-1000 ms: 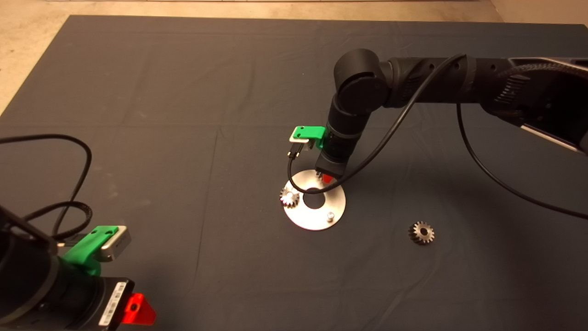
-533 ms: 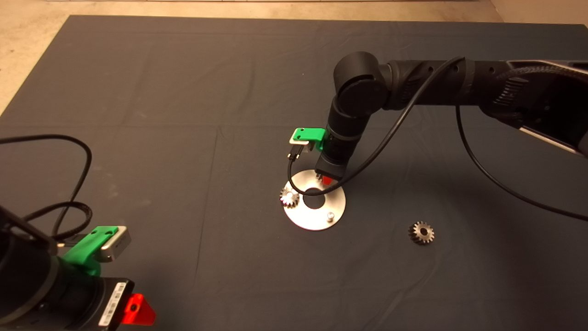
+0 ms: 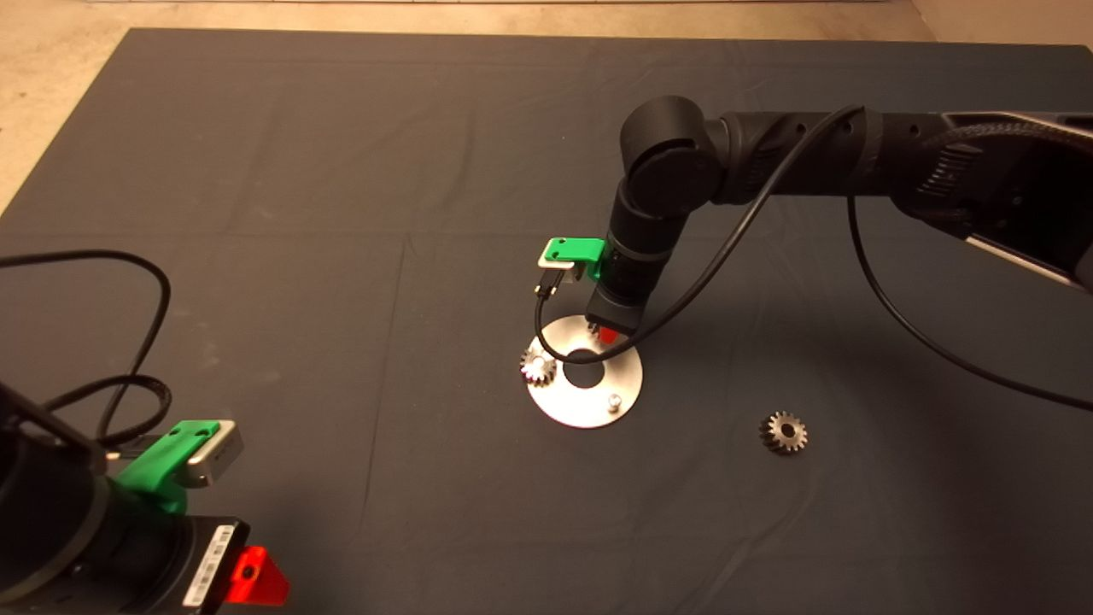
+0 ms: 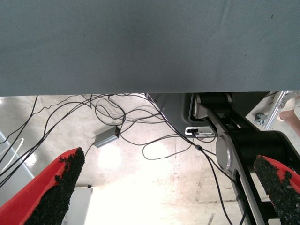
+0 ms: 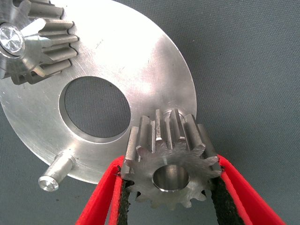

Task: Install three planetary gears onto the carrier pins

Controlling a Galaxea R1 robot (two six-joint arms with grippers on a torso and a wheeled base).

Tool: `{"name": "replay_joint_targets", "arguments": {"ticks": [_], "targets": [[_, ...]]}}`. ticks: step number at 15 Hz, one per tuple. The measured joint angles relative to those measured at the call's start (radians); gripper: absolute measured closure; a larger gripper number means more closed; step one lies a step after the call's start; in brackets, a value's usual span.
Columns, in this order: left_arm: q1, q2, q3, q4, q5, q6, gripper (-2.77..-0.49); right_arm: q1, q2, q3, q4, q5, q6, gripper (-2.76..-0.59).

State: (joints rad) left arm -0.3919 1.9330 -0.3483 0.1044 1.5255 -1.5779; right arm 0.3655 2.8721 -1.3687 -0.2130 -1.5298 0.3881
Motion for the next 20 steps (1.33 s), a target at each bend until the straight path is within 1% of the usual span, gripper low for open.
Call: {"name": "replay_joint_targets", "arguments": {"ticks": [17, 20], "targets": [[0.0, 0.0, 0.0, -0.005, 0.0, 0.0, -2.62, 0.0, 0.0, 0.0, -0.006, 0.0, -0.001, -1.02], [0.0, 0.0, 0.004, -0.007, 0.0, 0.0, -2.62, 0.0, -0.001, 0.0, -0.019, 0.0, -0.002, -1.02]]}}
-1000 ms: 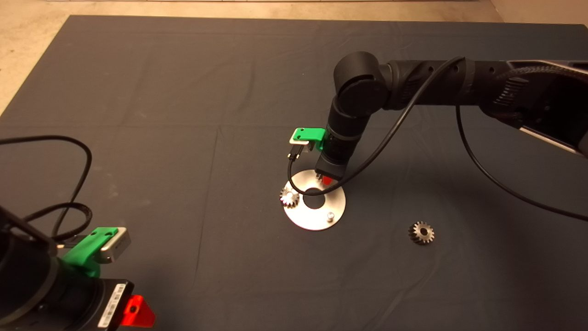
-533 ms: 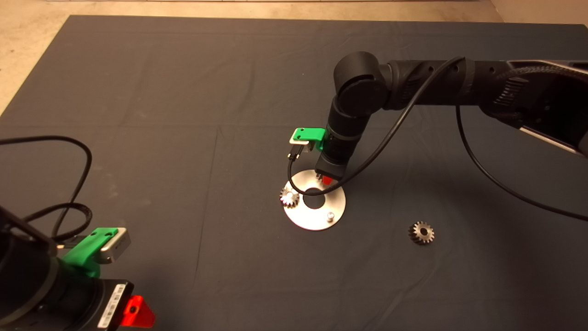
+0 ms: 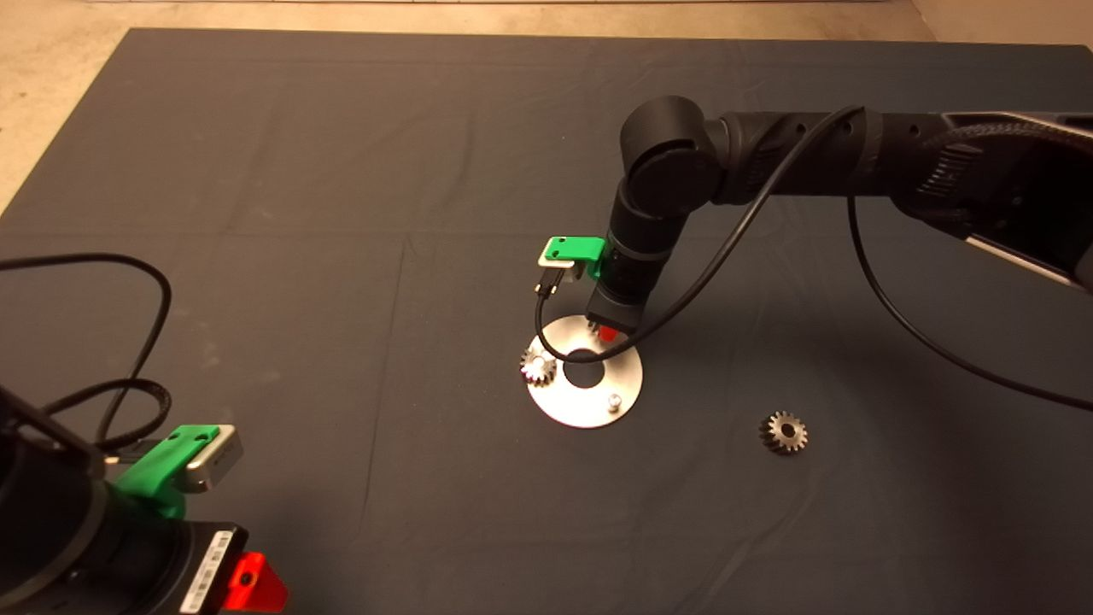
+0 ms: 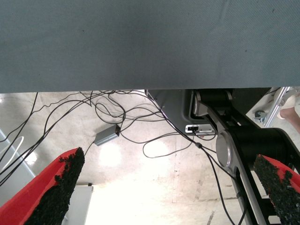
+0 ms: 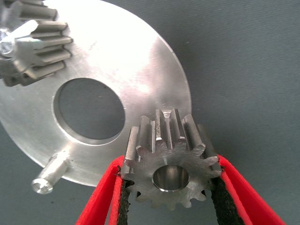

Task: Install three planetary gears onto the carrier pins

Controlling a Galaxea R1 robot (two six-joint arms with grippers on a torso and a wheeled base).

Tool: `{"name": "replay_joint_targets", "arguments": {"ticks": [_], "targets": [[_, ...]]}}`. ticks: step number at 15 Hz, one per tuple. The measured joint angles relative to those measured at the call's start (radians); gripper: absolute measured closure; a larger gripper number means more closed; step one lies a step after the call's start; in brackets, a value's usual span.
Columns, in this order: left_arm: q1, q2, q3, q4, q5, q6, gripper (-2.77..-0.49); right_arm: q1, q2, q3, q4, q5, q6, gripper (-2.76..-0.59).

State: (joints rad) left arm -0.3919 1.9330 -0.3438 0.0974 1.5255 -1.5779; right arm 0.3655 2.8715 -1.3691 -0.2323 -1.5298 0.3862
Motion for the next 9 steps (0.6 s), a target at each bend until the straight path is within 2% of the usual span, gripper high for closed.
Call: {"name": "replay_joint_targets", "arguments": {"ticks": [9], "targets": [[0.0, 0.0, 0.001, 0.0, 0.0, 0.0, -2.62, 0.009, -0.001, 0.0, -0.015, 0.0, 0.0, -1.02]]}}
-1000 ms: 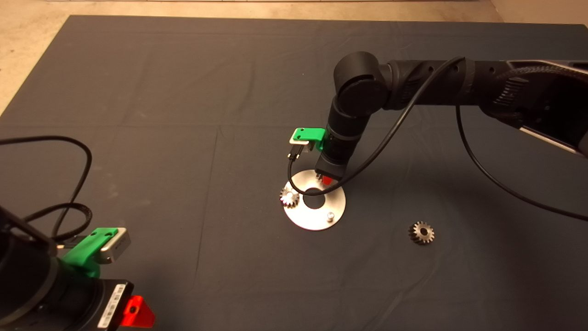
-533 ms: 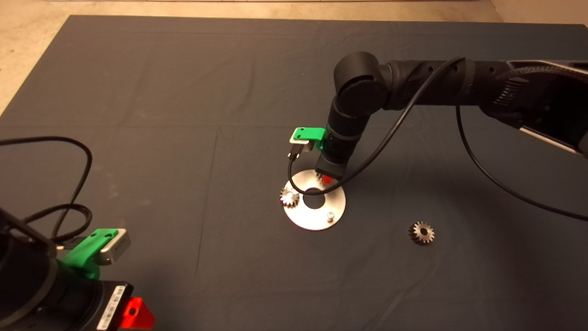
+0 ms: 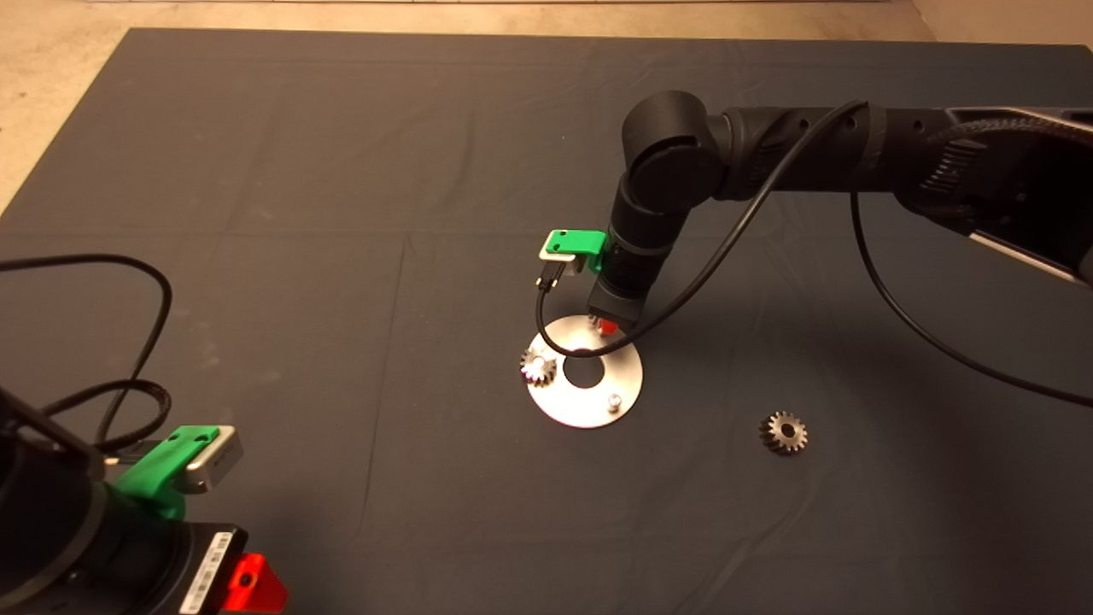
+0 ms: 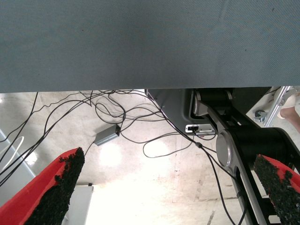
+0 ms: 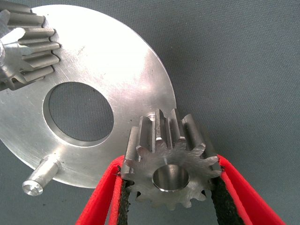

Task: Install three planetary gears onto the carrier pins

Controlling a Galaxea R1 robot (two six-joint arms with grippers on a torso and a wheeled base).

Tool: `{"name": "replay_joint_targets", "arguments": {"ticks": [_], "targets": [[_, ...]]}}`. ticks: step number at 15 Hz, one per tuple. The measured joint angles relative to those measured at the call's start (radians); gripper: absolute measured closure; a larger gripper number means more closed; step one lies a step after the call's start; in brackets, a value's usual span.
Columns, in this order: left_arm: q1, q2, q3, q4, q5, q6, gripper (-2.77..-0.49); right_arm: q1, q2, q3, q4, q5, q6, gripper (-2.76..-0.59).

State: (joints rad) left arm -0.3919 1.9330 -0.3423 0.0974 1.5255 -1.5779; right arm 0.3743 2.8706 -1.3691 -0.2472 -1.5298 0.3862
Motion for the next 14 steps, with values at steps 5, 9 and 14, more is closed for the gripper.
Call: {"name": "replay_joint_targets", "arguments": {"ticks": [5, 9, 14], "targets": [[0.0, 0.0, 0.0, 0.0, 0.0, 0.0, -2.62, 0.0, 0.002, 0.024, 0.0, 0.0, 0.0, -1.02], [0.0, 0.0, 0.0, 0.0, 0.0, 0.0, -2.62, 0.0, 0.002, 0.033, 0.0, 0.0, 0.0, -1.02], [0.0, 0.0, 0.0, 0.0, 0.0, 0.0, -2.62, 0.0, 0.001, 0.036, 0.0, 0.0, 0.0, -1.02]]}}
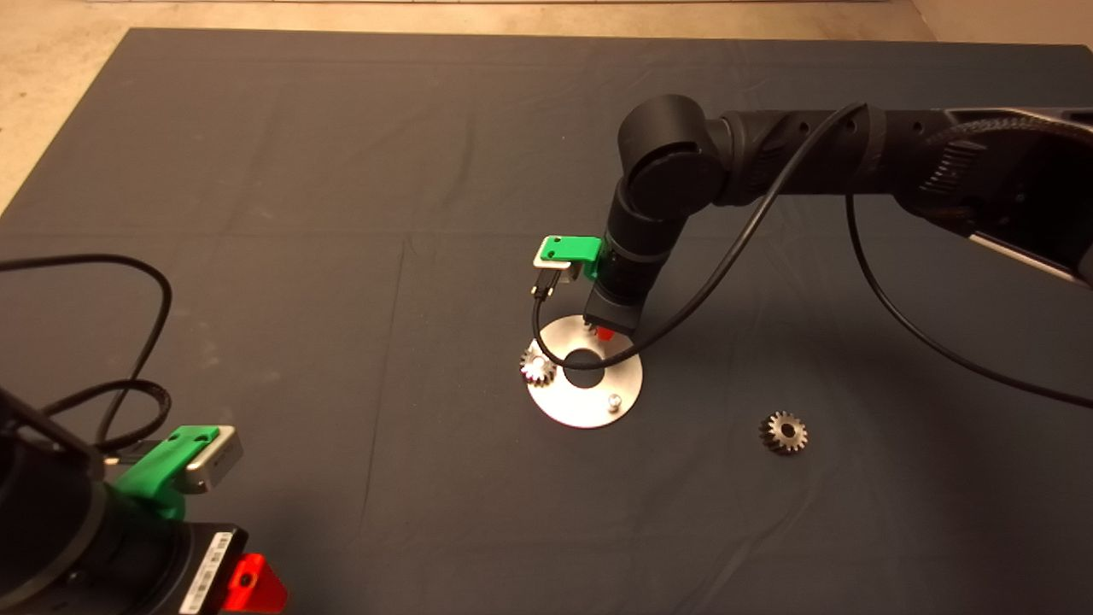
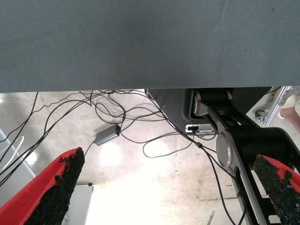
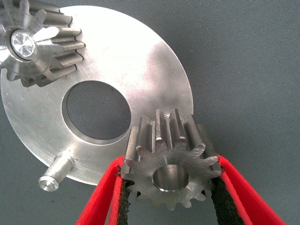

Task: Install three planetary gears onto the carrier pins

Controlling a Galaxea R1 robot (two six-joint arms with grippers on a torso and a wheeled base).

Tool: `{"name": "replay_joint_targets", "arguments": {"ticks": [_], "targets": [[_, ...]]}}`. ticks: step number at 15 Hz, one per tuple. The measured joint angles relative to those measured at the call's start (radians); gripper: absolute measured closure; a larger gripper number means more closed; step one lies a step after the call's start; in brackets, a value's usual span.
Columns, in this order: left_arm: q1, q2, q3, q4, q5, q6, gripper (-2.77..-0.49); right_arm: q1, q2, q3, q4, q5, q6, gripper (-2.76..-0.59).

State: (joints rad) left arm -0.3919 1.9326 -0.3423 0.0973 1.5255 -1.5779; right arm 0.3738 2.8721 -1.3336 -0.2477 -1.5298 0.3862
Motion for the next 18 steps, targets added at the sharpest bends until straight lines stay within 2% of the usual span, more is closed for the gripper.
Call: {"name": "replay_joint_targets", "arguments": {"ticks": [18], "targets": [[0.0, 0.0, 0.0, -0.016, 0.0, 0.0, -2.62, -0.011, -0.005, 0.001, -0.009, 0.0, 0.0, -1.02]]}}
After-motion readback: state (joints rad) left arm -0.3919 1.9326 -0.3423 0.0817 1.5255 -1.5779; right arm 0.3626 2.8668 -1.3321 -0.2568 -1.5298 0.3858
